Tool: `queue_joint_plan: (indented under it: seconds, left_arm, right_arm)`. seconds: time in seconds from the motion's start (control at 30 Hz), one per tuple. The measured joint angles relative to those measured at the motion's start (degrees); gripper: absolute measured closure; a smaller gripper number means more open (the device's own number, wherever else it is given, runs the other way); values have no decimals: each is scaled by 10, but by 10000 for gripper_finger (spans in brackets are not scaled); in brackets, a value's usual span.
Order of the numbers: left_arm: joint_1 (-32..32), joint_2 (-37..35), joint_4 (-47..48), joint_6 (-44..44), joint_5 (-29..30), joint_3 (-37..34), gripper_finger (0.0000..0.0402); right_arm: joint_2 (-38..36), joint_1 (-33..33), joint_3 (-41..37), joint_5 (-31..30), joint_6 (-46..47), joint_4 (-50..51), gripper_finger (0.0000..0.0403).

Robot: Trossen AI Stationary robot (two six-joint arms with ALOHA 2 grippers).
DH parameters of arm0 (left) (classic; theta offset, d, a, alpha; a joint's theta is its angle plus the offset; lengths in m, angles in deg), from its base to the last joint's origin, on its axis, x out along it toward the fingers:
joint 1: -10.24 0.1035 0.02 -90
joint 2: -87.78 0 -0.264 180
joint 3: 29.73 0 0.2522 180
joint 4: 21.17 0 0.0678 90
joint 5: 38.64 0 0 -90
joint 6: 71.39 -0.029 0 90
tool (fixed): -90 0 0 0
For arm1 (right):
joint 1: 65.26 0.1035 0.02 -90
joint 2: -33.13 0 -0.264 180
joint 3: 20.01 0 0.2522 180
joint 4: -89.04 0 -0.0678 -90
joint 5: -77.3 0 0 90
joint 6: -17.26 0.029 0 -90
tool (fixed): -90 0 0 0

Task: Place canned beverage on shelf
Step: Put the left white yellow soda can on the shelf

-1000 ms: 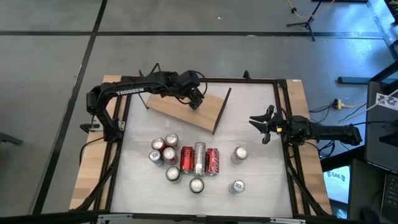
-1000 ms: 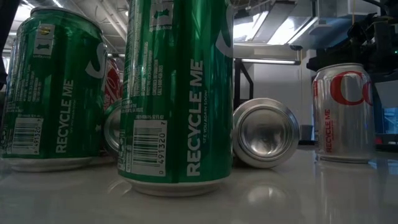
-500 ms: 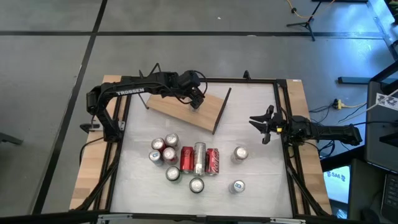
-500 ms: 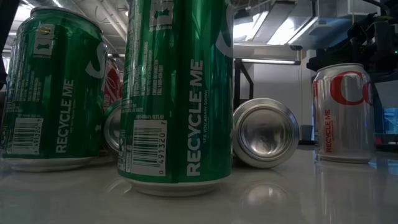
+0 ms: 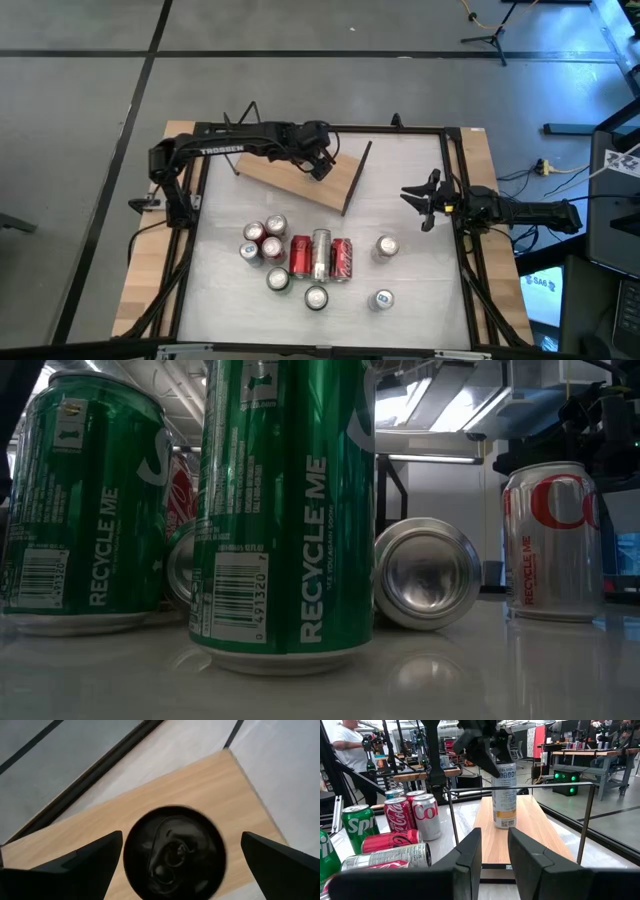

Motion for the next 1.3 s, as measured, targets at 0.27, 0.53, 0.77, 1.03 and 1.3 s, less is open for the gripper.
queue_joint_plan:
  seconds: [0.27,0.53,0.77,1.03,1.3]
  left_arm:
    - [-3,0,-4,-2,26,0,40]
    - [-3,0,1,-4,23,0,119]
    - [-3,-1,-2,-19,3,0,164]
    - [2,-1,-14,-122,-36,1,160]
    - [28,-1,-41,-291,-169,1,160]
  right_arm:
    - [0,0,0,0,0,2,310]
    - [0,0,0,1,0,2,310]
    - [0,0,0,1,0,3,310]
    - [0,0,0,1,0,3,310]
    - [0,0,0,1,0,3,310]
